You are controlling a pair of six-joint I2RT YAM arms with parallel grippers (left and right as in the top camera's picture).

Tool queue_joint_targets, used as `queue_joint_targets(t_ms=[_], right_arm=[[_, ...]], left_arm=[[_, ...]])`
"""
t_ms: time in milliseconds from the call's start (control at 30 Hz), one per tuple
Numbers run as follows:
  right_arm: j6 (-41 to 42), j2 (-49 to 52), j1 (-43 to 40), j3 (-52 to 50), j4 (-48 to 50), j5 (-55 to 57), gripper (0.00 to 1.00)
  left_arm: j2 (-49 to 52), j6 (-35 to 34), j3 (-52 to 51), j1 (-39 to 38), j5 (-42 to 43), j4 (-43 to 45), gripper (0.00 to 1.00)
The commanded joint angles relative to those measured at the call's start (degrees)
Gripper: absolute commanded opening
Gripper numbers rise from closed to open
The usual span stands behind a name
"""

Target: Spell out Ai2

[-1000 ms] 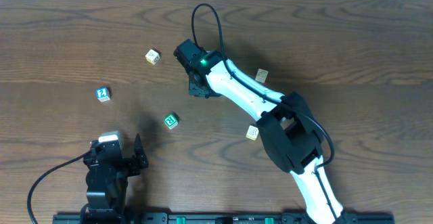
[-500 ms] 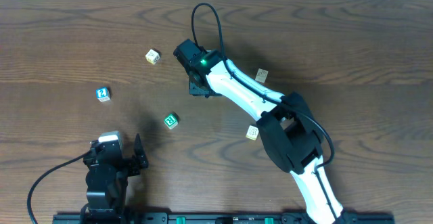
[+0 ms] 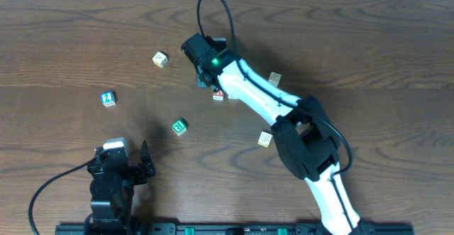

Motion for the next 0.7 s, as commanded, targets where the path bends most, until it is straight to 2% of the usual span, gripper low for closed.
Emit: queue_joint_targets(t_ms=[0, 67, 200, 300, 400, 500, 667], right_arm=[[-4.6, -4.8, -2.1, 8.8, -1.7, 2.9, 0.49], [-7.6, -8.0, -2.3, 13.5, -4.6, 2.9, 0.51], [-14.1, -15.9, -1.8, 18.4, -11.3, 2.9, 0.77], [-15.1, -22.0, -1.2, 18.5, -17.1, 2.8, 0.84], [-15.1, -26.5, -0.5, 18.4, -23.5, 2.6, 0.84], [-15.1, -30.0, 0.7, 18.3, -30.5, 2.6, 0.71], [-10.6, -35.5, 5.9, 13.2, -43.0, 4.2, 0.63]], left_arm=[[-0.3, 1.0, -0.9, 0.3, -0.2, 0.0, 0.95], [-0.3, 1.0, -0.9, 0.3, -0.2, 0.0, 0.95], [-0.3, 1.0, -0.9, 0.3, -0.2, 0.0, 0.95], [-0.3, 1.0, -0.9, 0.3, -0.2, 0.0, 0.95], [-0.3, 1.0, -0.9, 0.3, -0.2, 0.0, 0.95], [-0.3, 1.0, -0.9, 0.3, -0.2, 0.0, 0.95], [-0.3, 1.0, -0.9, 0.3, -0.2, 0.0, 0.95]])
